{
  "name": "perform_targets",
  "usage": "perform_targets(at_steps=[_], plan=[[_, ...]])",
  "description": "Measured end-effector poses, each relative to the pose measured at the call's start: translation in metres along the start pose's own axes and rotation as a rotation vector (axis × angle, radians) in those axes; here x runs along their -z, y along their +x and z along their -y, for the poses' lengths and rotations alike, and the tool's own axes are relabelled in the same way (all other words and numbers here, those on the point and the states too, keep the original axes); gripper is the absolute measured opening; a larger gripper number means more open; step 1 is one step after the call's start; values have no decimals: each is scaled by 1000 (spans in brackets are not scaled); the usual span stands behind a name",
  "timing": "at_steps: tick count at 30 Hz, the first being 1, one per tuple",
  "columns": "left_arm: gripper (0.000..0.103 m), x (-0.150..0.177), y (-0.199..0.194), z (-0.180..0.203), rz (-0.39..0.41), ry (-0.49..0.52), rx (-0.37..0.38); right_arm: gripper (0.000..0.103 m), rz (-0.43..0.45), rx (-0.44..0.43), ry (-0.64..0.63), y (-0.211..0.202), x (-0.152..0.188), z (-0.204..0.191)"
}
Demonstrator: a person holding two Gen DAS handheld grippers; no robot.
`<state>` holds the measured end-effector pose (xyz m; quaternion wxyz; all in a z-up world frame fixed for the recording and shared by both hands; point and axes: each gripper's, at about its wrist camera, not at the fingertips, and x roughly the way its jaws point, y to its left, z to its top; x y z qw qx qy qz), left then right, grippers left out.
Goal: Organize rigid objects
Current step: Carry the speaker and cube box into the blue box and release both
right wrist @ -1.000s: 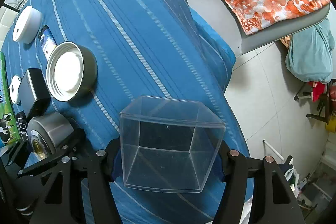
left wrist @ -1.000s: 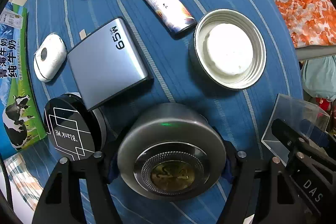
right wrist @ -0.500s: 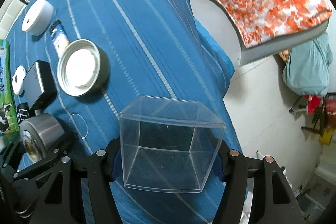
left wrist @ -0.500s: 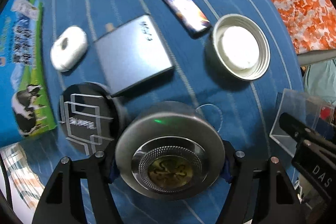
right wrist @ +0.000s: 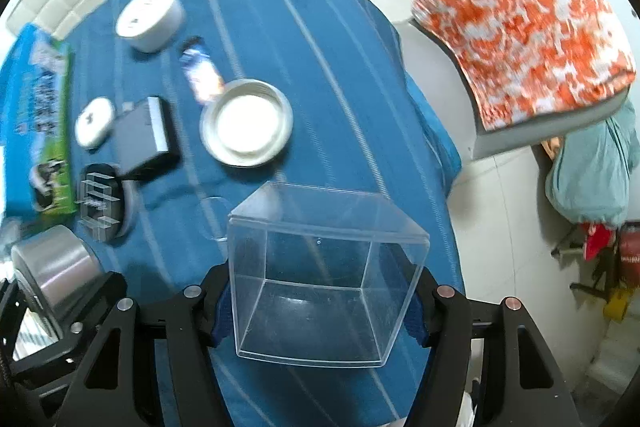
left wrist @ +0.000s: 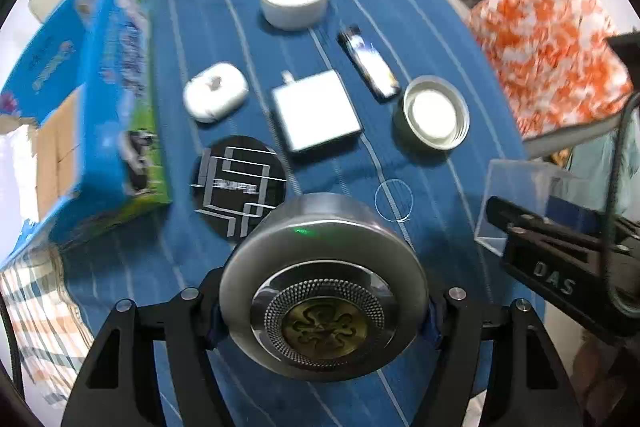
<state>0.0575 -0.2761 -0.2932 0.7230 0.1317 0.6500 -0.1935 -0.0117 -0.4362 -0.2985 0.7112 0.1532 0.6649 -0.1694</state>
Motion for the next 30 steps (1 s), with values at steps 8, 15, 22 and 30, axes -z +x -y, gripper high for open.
perform_targets(at_steps=[8,15,22,30], plan=[[69,5,-71,-63,118,-92,-28,68,127,-95,-126,-76,-7,-90],[69,1,-124,-143,221,-137,-116,68,213,-150,-192,-121,-15,-183],[69,-8,-146,-204,278,-185,-179,68,235,-175,-251,-136,-28,-255],[69,-37,-129,-280,245,-290,-77,68,164,-191,-295,-93,-91,-329]])
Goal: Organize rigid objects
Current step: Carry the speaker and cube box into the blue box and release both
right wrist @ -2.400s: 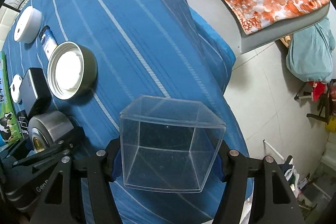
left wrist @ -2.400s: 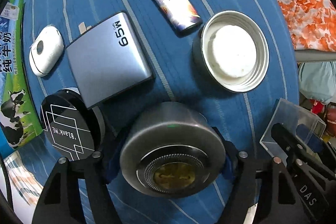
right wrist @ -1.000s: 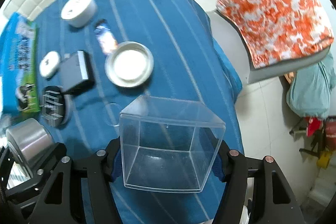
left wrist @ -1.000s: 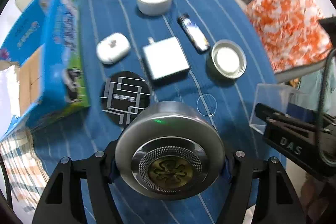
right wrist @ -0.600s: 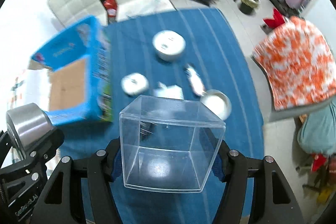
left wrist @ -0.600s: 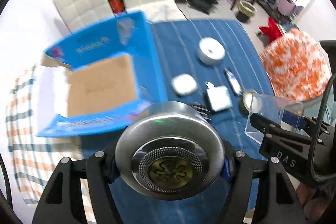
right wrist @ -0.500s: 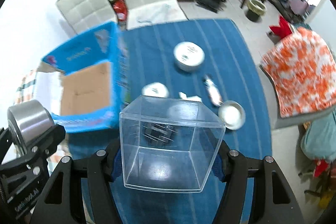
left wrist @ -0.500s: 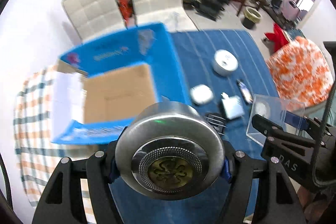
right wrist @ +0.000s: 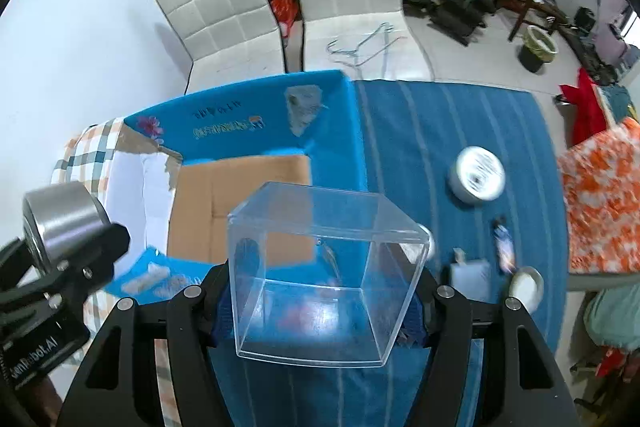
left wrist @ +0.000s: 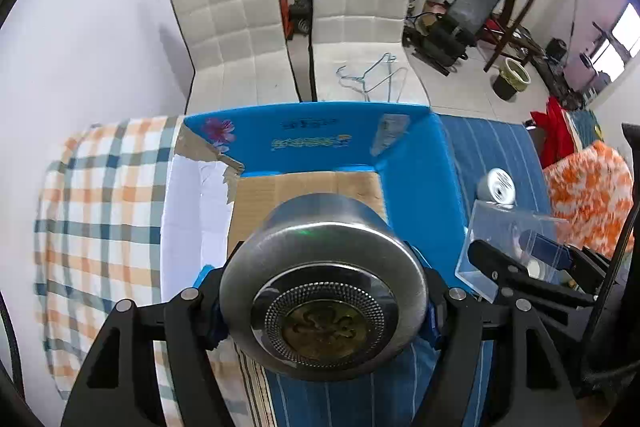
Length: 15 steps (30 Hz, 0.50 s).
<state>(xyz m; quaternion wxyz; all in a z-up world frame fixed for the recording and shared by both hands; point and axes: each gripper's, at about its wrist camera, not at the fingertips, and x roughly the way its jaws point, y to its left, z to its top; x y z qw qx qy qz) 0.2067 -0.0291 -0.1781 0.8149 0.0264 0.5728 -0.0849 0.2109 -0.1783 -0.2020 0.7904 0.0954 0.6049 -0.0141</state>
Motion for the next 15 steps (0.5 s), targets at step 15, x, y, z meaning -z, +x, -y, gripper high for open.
perform_targets(at_steps=[15], plan=[[69,-35,145,-63,-241,-86,59,68,-254,63,-39,176,-66,-49]])
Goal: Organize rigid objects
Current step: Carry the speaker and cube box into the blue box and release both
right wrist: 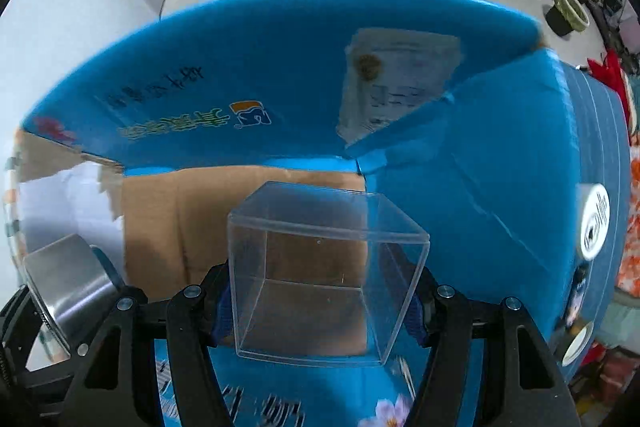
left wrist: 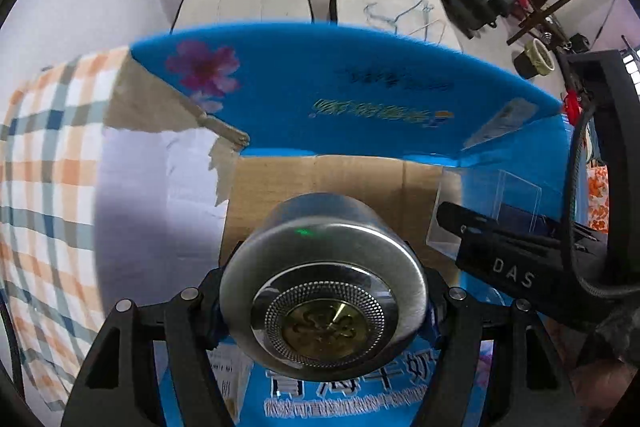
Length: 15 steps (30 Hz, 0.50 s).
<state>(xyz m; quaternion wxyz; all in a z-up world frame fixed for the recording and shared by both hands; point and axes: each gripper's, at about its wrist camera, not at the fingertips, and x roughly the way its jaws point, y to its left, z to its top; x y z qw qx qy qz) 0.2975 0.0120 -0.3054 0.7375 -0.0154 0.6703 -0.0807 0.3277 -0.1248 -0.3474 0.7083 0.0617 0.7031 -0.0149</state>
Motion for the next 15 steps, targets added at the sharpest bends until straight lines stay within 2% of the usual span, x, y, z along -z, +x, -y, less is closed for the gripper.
perform_targets(at_steps=[3,8,11,15], plan=[[69,-4,14,-7,-35,-23,6,68,-14,26,-24,10,-7,-8],[69,-6,21,-14,-64,-53,33,75,-43,3,-31,15,-14,-10],[69,-8,22,-20,-79,-75,65,80,-39,-3,-41,4,-15,-7],[69,-12,20,-28,-108,-110,126,83,-45,10,-33,-10,-13,0]])
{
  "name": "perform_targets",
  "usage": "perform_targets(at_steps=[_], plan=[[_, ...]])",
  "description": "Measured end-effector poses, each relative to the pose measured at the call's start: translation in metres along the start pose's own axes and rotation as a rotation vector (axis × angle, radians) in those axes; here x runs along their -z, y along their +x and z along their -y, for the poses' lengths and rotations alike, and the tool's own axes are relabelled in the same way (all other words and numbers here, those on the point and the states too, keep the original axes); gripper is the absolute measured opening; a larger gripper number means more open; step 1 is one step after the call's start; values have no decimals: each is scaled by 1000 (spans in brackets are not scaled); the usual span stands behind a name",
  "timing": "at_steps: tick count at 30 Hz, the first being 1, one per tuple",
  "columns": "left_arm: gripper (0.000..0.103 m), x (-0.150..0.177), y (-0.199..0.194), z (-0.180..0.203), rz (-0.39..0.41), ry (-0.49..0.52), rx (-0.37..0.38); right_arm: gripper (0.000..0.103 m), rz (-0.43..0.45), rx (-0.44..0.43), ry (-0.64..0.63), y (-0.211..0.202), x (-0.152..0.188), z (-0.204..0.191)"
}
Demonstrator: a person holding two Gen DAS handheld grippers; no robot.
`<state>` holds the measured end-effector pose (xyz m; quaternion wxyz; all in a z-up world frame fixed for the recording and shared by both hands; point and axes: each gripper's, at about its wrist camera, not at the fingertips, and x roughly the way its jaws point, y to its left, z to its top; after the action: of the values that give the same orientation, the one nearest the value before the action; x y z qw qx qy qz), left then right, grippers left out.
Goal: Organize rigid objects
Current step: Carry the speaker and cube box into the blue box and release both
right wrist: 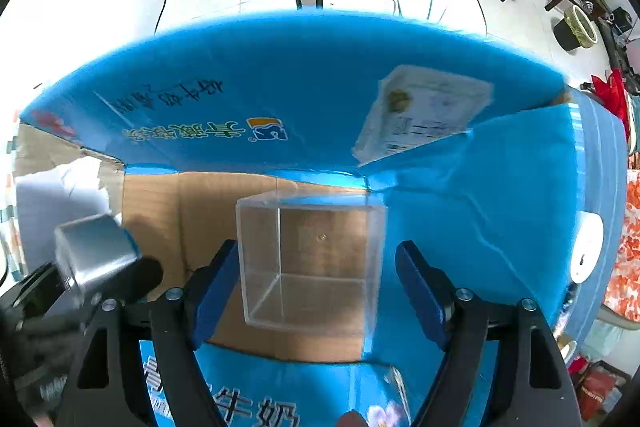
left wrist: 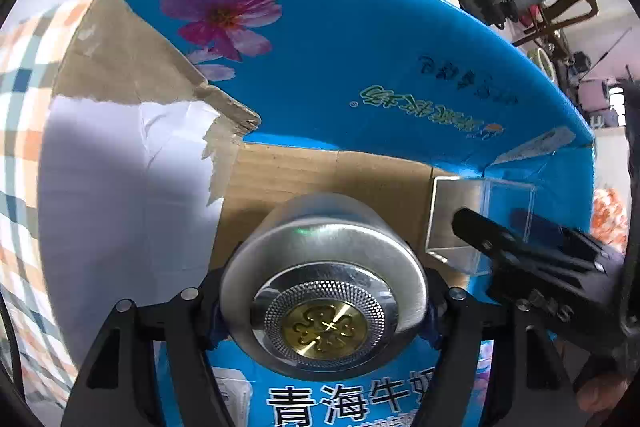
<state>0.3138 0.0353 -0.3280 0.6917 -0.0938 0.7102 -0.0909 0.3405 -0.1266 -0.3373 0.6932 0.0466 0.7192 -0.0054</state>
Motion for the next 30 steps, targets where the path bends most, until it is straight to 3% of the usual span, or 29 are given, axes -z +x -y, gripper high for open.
perform_targets(at_steps=[2,6,13,20,25,27,30], plan=[[69,-4,2,-1,-26,-11,42,90,-14,45,6,-5,3,6],[69,-14,11,-4,-67,-42,105,93,-65,1,34,-6,1,15],[69,-26,29,19,-103,9,61,92,-83,-3,12,-8,0,11],[70,-30,31,19,-150,-10,83,93,-93,-36,30,-11,-4,12],[70,-34,10,23,-98,-12,18,93,-83,-62,37,-13,1,20],[70,-33,-3,29,-66,3,-8,98,-73,-92,23,-18,7,23],[77,-26,-18,37,-36,31,-23,99,-66,-107,13,-24,19,23]])
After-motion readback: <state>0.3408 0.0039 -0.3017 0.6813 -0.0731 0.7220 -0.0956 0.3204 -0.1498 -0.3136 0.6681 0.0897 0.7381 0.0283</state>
